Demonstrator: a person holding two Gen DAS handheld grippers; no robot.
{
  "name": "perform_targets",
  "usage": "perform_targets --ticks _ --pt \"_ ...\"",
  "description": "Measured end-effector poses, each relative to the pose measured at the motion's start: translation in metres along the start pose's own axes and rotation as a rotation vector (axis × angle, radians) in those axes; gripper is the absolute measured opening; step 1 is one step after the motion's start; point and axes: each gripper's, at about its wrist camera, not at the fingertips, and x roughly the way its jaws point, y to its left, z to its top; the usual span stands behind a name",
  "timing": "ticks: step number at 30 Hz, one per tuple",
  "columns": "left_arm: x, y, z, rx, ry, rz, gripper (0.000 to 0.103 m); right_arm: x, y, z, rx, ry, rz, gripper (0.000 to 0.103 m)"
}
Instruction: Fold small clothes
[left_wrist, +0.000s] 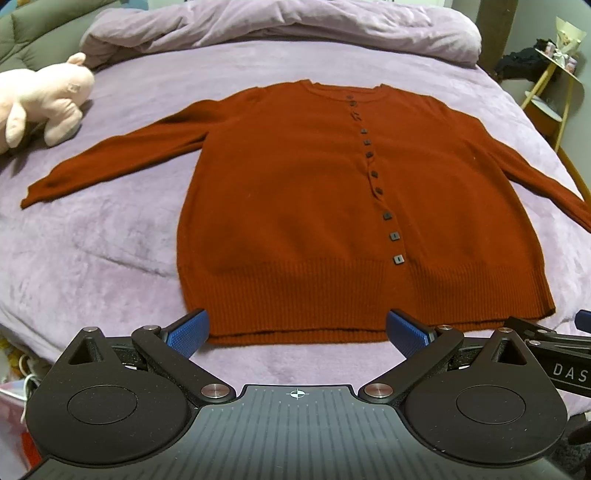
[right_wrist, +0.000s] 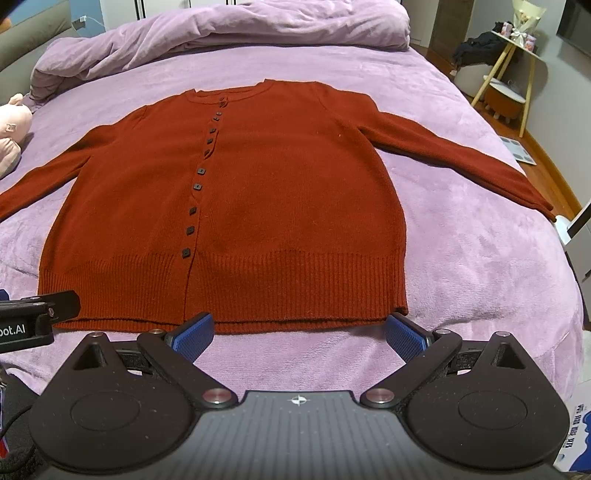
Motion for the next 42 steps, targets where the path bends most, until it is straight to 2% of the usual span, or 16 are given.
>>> perform_targets --ticks 42 --pt "0.0008 -0.0052 -0.0025 0.006 0.002 0.017 0.103 0.0003 -0.0059 -0.0038 0.018 -0.014 0.014 0.099"
